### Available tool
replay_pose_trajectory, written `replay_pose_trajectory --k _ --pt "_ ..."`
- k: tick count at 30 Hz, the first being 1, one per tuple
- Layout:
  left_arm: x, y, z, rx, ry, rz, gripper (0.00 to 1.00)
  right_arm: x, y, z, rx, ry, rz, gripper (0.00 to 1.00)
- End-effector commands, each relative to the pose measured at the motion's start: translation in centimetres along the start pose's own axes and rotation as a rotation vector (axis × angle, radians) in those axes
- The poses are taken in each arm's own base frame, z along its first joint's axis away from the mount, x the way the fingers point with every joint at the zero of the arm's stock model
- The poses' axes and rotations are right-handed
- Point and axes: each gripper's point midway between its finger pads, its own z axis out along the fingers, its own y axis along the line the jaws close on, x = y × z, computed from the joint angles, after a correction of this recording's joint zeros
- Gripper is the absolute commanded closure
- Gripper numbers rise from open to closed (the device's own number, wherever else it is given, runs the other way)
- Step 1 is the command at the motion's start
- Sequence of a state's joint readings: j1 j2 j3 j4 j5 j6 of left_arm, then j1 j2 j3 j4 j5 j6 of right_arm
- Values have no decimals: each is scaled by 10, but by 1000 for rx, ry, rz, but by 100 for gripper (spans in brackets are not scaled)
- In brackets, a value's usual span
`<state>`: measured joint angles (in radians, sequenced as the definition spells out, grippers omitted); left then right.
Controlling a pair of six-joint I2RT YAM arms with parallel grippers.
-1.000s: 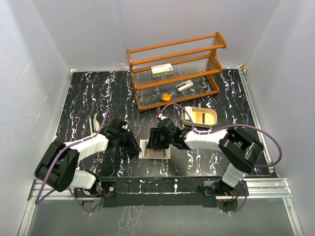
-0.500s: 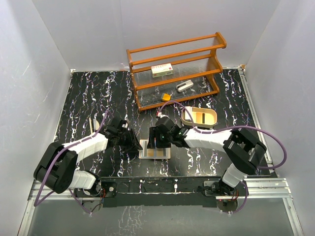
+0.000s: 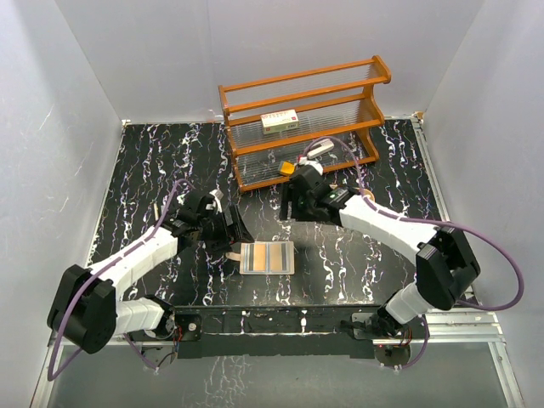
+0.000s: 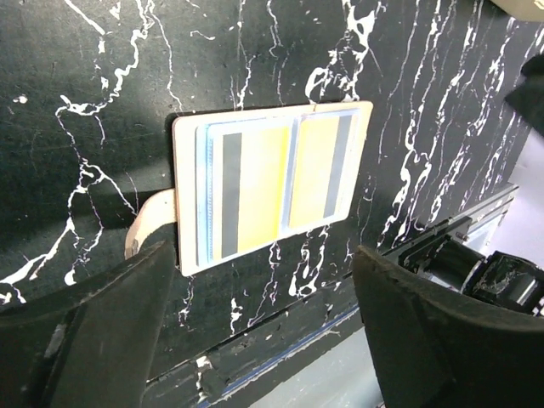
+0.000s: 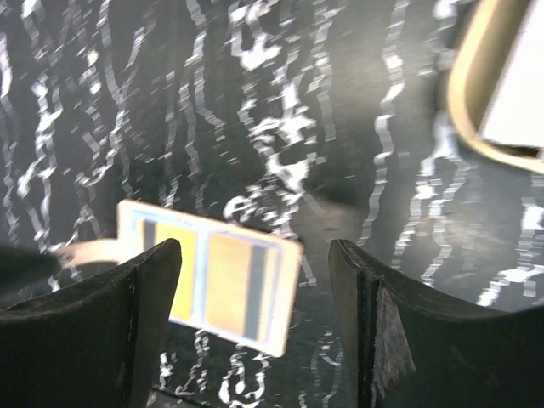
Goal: Put the credit cards into the card holder
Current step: Pick up the credit card from the storage box.
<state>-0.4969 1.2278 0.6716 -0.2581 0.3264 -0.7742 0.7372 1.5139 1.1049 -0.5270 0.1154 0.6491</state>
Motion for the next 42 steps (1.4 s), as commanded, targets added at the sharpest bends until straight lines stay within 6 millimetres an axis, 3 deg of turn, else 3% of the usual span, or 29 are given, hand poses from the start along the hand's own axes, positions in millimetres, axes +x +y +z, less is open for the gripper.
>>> replay_pose_trajectory --k 1,4,7,11,19,32,42 --pt "0 -20 -20 62 6 60 12 -44 -45 -26 153 -107 4 31" --pt "1 -27 -27 95 7 80 2 -60 -71 -31 219 -136 28 29" --pt "2 -31 -31 113 8 97 2 -73 -95 -31 271 -147 48 28" --pt "4 -30 -34 114 13 115 1 -86 -112 -26 285 -155 69 27" --pt "9 -24 -34 106 16 110 1 -97 -111 1 187 -139 71 19" --pt "10 -20 -33 95 8 108 1 -97 -127 35 190 -101 76 17" --pt "11 -17 -32 82 10 102 1 -94 -121 54 140 -75 66 19"
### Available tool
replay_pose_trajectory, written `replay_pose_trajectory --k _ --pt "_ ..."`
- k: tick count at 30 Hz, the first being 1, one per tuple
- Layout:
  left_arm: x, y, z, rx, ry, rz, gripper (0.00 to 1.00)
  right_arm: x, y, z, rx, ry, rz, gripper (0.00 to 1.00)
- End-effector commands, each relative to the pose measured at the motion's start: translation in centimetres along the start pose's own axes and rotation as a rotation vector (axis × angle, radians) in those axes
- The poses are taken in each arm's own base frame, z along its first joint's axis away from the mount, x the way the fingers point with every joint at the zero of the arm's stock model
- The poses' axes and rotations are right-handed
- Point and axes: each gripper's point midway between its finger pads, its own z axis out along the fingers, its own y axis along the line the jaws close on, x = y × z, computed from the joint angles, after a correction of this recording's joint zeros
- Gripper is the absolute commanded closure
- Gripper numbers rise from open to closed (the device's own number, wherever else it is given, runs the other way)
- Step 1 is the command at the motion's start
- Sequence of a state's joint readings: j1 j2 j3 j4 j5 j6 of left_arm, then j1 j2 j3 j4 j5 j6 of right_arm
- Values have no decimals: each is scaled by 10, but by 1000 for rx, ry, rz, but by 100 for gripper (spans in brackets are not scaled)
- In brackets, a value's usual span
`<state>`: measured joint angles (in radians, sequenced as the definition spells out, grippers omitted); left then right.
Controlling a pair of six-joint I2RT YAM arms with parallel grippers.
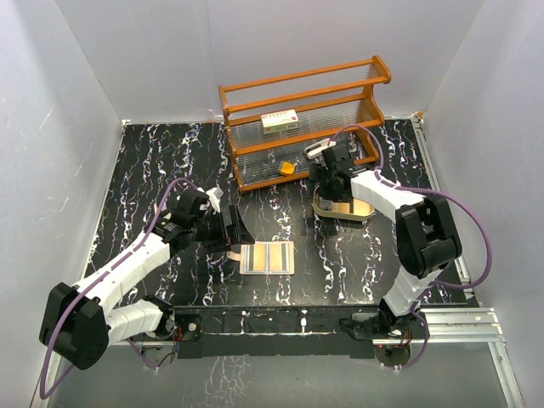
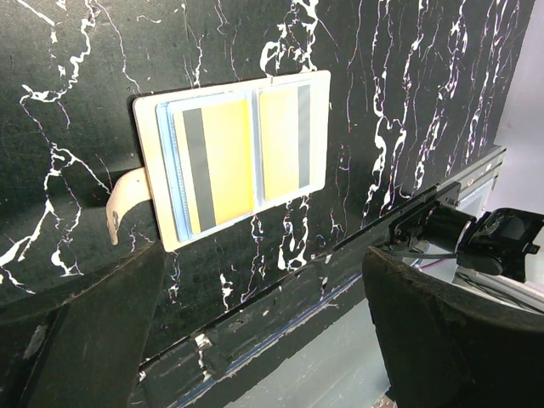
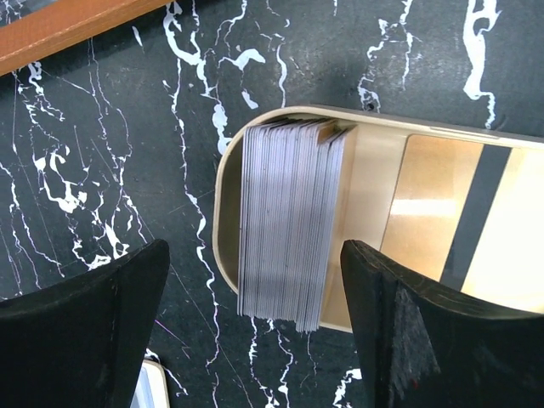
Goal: Put the credit cards into the card holder
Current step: Pick up the credit card from the storage box.
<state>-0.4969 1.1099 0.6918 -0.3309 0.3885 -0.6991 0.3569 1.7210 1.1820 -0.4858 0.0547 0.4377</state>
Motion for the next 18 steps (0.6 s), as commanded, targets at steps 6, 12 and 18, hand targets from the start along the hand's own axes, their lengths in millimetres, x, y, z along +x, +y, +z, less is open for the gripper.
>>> replay_pose_trajectory --k 6,12,18 --pt "5 2 -4 -10 13 1 1 -36 18 -4 -71 -91 -16 22" --pt "5 3 -2 -14 17 -3 1 -40 22 -11 -88 -107 -16 28" --pt "6 4 -1 -13 20 -7 1 -42 20 -18 -87 -122 -12 33"
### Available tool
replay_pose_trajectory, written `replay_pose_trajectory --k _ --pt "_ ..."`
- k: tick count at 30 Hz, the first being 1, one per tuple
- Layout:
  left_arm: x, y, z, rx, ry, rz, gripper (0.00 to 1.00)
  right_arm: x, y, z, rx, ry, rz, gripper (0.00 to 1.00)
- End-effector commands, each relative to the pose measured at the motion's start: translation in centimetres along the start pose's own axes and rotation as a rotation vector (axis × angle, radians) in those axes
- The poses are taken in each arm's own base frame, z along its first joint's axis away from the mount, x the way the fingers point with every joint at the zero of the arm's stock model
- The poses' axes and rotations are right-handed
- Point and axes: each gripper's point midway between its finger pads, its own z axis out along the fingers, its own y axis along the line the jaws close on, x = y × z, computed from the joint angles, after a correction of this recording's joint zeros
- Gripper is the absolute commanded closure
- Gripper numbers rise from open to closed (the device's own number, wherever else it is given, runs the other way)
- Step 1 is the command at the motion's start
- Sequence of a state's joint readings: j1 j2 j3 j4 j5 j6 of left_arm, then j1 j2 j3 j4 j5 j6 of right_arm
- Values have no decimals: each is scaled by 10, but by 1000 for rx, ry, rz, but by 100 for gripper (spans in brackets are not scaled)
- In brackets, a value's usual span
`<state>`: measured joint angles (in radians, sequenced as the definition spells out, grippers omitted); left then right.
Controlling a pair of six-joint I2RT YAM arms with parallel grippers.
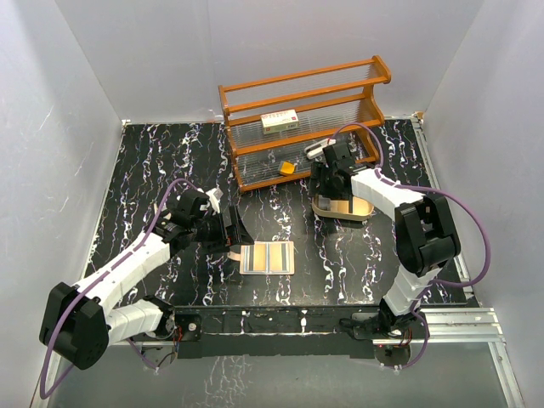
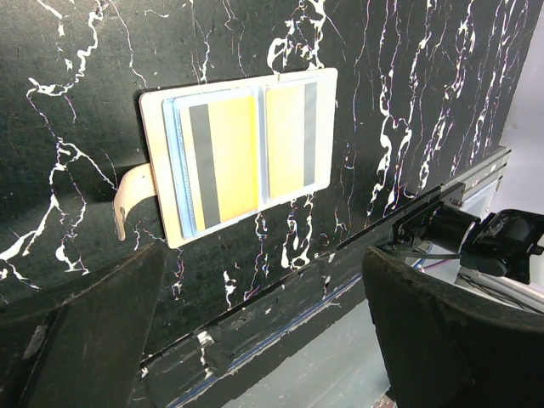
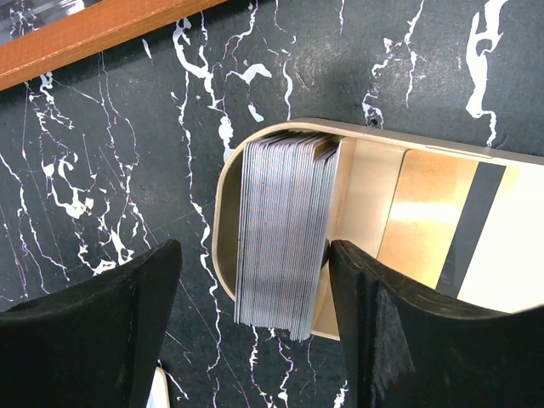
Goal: Put the credit cards into the card holder
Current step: Pick up the credit card from the storage box.
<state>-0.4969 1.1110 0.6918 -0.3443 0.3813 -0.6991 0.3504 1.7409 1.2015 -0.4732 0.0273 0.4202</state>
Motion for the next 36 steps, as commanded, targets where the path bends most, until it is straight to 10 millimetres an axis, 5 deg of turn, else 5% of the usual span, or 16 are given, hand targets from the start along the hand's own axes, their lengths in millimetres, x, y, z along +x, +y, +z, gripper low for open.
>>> replay_pose_trajectory --k 1,17,29,36 --pt "5 1 -1 1 15 -1 1 -37 17 -22 -61 -124 -2 33" --pt "7 5 4 -7 24 -13 1 -37 14 -26 -50 -136 7 50" --pt "7 5 4 -7 25 -13 1 -37 1 -27 19 -142 21 85" --pt "7 5 0 -11 17 -8 1 -38 -5 -34 59 -142 32 96"
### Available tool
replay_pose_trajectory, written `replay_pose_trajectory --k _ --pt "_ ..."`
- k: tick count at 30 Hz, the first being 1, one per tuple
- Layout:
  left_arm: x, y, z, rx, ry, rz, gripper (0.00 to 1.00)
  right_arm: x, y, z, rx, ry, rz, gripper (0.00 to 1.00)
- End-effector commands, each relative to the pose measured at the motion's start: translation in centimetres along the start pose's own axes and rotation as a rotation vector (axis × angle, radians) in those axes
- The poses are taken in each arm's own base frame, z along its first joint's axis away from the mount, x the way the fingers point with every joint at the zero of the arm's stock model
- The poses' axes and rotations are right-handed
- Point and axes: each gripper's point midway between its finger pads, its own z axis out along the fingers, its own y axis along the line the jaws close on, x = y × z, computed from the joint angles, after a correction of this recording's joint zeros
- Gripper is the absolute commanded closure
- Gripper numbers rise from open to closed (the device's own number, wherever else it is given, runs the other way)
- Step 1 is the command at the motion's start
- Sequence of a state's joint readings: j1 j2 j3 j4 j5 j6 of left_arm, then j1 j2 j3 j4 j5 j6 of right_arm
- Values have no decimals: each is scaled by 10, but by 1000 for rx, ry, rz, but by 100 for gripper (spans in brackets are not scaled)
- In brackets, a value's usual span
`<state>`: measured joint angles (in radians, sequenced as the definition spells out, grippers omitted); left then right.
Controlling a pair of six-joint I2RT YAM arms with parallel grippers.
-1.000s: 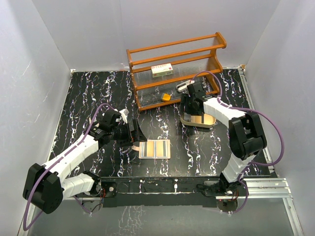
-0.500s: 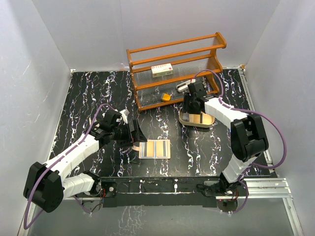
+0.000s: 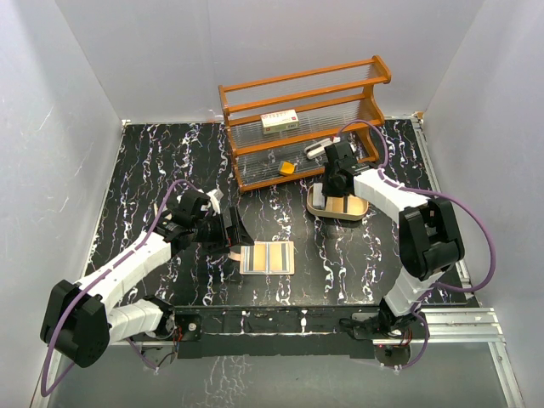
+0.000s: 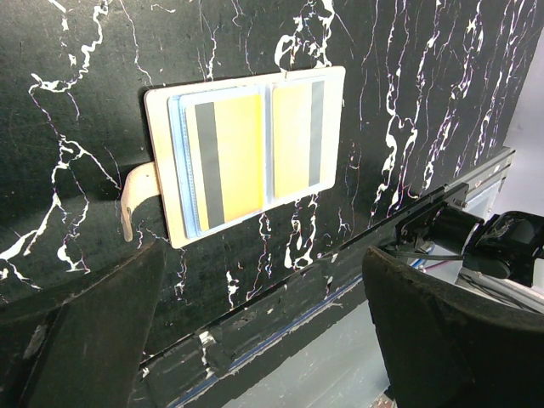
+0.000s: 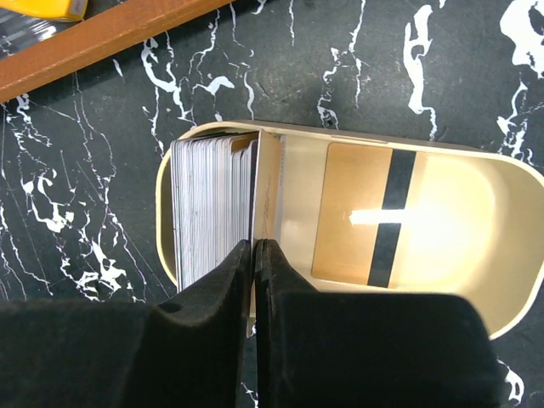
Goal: Put the credit cards into the card holder
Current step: Pick up the credit card from the storage box.
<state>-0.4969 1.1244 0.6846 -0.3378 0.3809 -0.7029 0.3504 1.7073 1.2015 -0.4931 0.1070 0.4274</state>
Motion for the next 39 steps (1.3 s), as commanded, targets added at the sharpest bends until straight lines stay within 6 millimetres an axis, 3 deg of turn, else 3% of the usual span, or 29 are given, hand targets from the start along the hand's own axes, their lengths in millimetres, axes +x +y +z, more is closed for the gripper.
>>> replay_pose_trajectory --k 1,12,22,29,39 --pt "5 2 -4 -3 6 1 1 -31 4 -24 -2 -98 27 96" --pt "2 -5 -6 20 6 3 1 -31 -6 -43 37 -102 4 100" --pt "-6 -33 -14 127 -15 -15 7 -25 5 -98 -52 -102 12 100" --pt "-22 -60 -29 210 -77 -53 13 -5 58 -137 -335 -106 52 100" --pt "-39 -115 -59 448 -127 -110 37 11 139 -220 -863 -139 251 100"
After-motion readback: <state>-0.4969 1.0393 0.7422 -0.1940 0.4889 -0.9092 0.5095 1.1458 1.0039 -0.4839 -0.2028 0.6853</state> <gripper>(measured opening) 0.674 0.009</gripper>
